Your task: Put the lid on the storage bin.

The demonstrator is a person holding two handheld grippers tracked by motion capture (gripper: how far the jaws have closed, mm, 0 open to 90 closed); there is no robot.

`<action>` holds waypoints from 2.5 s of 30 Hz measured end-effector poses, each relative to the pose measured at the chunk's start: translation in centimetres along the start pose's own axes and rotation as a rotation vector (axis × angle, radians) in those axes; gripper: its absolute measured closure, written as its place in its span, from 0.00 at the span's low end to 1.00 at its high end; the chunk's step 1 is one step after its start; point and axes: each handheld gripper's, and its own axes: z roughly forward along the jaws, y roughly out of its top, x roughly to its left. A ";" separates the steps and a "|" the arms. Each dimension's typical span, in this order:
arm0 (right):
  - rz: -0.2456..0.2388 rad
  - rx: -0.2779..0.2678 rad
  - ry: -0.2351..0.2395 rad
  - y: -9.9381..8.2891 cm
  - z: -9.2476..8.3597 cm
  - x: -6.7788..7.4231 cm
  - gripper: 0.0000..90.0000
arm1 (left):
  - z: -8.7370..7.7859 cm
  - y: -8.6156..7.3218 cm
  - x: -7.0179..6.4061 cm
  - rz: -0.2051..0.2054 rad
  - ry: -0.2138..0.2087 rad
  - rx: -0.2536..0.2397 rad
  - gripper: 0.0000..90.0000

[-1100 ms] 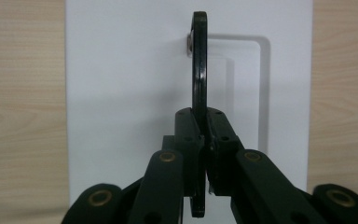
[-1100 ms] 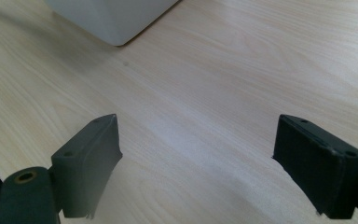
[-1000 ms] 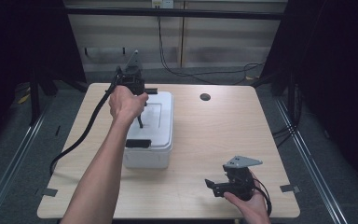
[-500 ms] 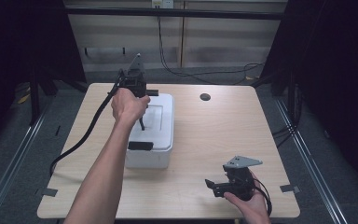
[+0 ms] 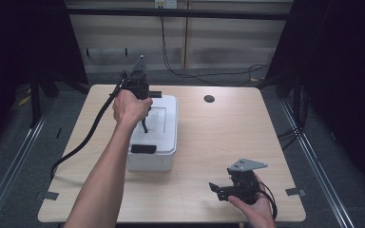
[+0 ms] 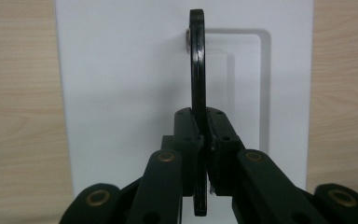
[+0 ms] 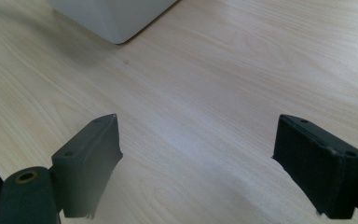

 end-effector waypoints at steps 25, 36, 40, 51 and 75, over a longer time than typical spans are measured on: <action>0.000 0.000 0.005 0.0 0.1 0.0 0.15 | 0.3 0.3 0.8 0.166 -0.038 0.001 0.52; 0.000 0.000 0.003 0.1 0.1 0.0 0.15 | -0.1 0.5 2.2 0.216 -0.122 -0.034 0.28; 0.003 0.001 0.003 0.1 0.2 0.0 0.15 | -1.0 0.2 2.4 0.275 -0.174 -0.073 0.24; 0.005 0.003 0.004 0.1 0.2 -0.1 0.15 | -2.4 -0.9 3.3 0.403 -0.207 -0.149 0.19; 0.012 0.005 -0.002 0.1 0.2 -0.1 0.15 | -2.3 -4.9 11.7 0.462 -0.207 -0.340 0.22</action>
